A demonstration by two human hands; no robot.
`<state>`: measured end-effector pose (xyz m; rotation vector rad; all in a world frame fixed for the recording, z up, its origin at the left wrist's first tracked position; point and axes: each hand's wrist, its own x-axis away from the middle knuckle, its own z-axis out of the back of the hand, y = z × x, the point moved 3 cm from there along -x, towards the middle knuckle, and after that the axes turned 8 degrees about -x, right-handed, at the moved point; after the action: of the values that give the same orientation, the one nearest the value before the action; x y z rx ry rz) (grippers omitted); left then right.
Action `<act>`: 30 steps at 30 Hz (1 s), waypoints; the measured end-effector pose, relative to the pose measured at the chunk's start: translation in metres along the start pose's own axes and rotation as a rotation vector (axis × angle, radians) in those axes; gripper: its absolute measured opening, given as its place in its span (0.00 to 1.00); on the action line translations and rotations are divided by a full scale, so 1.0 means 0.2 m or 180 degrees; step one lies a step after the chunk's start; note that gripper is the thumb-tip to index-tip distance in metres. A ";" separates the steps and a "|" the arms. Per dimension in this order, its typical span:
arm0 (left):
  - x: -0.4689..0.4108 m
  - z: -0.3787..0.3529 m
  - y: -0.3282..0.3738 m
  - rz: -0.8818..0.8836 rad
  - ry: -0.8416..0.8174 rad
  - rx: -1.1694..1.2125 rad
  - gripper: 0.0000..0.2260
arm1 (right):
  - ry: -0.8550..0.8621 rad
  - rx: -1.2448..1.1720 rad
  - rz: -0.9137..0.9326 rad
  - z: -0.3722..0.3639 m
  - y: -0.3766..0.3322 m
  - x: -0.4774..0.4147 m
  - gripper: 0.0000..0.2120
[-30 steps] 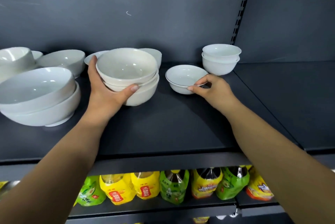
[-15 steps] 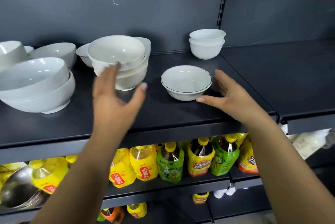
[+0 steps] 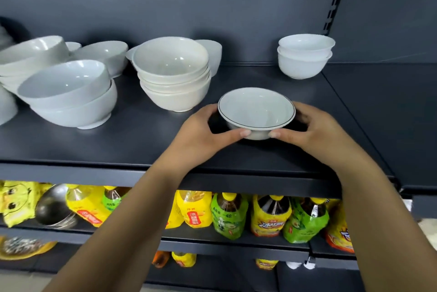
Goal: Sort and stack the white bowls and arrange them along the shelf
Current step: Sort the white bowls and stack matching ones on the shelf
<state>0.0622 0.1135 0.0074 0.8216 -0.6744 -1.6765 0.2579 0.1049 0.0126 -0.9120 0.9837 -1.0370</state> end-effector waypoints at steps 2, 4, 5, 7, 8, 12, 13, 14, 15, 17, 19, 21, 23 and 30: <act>0.07 0.05 0.01 -0.0049 0.0267 0.0353 0.33 | 0.0122 -0.0236 0.0225 -0.07 -0.07 0.03 0.28; 0.16 0.15 0.02 -0.0097 0.0665 0.0604 0.31 | 0.0142 -0.0353 0.0494 -0.17 -0.17 0.04 0.28; 0.22 0.22 0.02 -0.0133 0.0880 0.0710 0.29 | 0.0131 -0.0381 0.0617 -0.23 -0.23 0.04 0.27; 0.33 0.35 0.05 -0.0244 0.1215 0.0891 0.27 | 0.0075 -0.0456 0.0781 -0.36 -0.34 0.03 0.25; 0.39 0.43 0.06 -0.0305 0.1352 0.0957 0.26 | 0.0007 -0.0521 0.0857 -0.43 -0.40 0.03 0.27; 0.64 0.80 0.03 -0.0554 0.1614 0.1060 0.27 | -0.0344 -0.0659 0.1124 -0.79 -0.64 0.05 0.31; 0.72 0.89 0.00 -0.0617 0.1620 0.1067 0.26 | -0.0393 -0.0653 0.1180 -0.90 -0.69 0.07 0.30; 0.79 0.98 -0.04 -0.0636 0.1611 0.1059 0.25 | -0.0417 -0.0650 0.1195 -1.01 -0.74 0.09 0.30; 0.88 1.08 -0.08 -0.0655 0.1617 0.1005 0.23 | -0.0422 -0.0655 0.1204 -1.13 -0.78 0.11 0.29; 1.04 1.25 -0.16 -0.0685 0.1654 0.0833 0.18 | -0.0513 -0.0707 0.1240 -1.36 -0.86 0.16 0.27; 1.20 1.40 -0.25 -0.0663 0.1700 0.0713 0.17 | -0.0684 -0.0847 0.1298 -1.59 -0.93 0.22 0.26; 1.35 1.54 -0.34 -0.0589 0.1780 0.0689 0.20 | -0.0831 -0.0960 0.1335 -1.80 -1.00 0.26 0.25; 1.45 1.67 -0.43 -0.0384 0.1869 0.0689 0.22 | -0.1009 -0.1089 0.1278 -1.96 -1.04 0.29 0.24; 1.60 1.99 -0.73 0.0047 0.2032 0.0762 0.31 | -0.1334 -0.1096 0.1065 -2.40 -1.14 0.23 0.24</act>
<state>-0.3931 -0.1527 0.0728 1.4329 -0.4286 -1.2229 -0.2444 -0.0616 0.0740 -1.1425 0.9281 -0.3749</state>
